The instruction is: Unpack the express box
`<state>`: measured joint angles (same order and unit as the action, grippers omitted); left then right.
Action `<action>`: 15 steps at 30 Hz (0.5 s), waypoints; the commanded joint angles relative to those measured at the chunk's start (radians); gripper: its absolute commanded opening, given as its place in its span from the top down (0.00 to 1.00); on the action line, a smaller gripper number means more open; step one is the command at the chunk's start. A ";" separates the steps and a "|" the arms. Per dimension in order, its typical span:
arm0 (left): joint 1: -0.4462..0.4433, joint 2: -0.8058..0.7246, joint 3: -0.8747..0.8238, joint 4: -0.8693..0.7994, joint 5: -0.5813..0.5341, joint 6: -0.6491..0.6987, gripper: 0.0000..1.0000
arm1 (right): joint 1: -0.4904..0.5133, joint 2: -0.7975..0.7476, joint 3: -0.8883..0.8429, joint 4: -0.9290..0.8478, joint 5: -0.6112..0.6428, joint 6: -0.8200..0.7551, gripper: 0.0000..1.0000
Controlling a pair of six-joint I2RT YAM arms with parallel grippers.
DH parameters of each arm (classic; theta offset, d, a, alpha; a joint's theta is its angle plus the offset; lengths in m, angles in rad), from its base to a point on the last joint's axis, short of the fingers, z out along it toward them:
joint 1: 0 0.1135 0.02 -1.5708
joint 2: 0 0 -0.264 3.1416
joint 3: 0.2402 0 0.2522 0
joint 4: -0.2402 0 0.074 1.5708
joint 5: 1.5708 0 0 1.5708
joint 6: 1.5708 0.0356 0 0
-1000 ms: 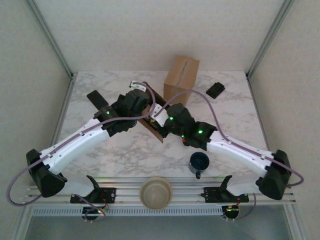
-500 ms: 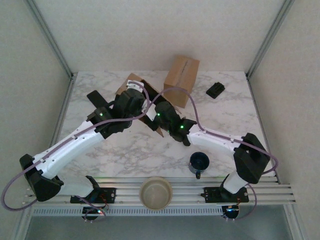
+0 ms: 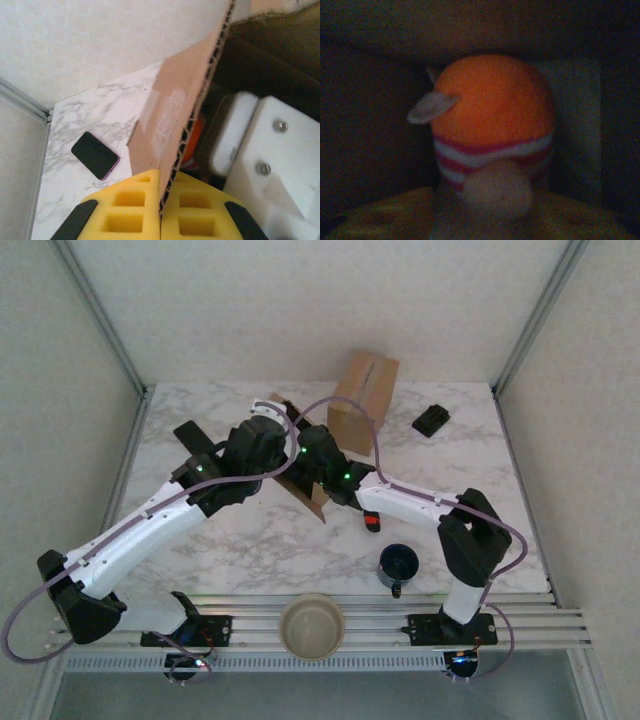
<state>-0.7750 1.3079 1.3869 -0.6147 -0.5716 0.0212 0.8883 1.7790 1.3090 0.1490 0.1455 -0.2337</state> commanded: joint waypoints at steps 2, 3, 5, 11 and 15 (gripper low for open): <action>-0.001 -0.004 0.040 0.032 0.016 -0.024 1.00 | -0.007 0.078 0.061 0.018 -0.005 0.005 0.23; -0.002 -0.003 0.043 0.031 0.019 -0.026 1.00 | -0.010 0.097 0.075 0.014 -0.006 0.008 0.20; -0.001 0.002 0.047 0.027 0.021 -0.027 1.00 | -0.014 0.136 0.109 -0.007 -0.015 0.020 0.16; -0.002 0.008 0.055 0.028 0.027 -0.031 1.00 | -0.017 0.233 0.190 -0.070 -0.068 0.086 0.20; -0.001 0.006 0.054 0.033 0.029 -0.032 1.00 | -0.022 0.262 0.203 -0.073 -0.105 0.131 0.54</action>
<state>-0.7677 1.3239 1.3872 -0.6556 -0.5678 0.0143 0.8673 2.0026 1.4868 0.1200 0.0883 -0.1524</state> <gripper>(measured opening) 0.036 0.535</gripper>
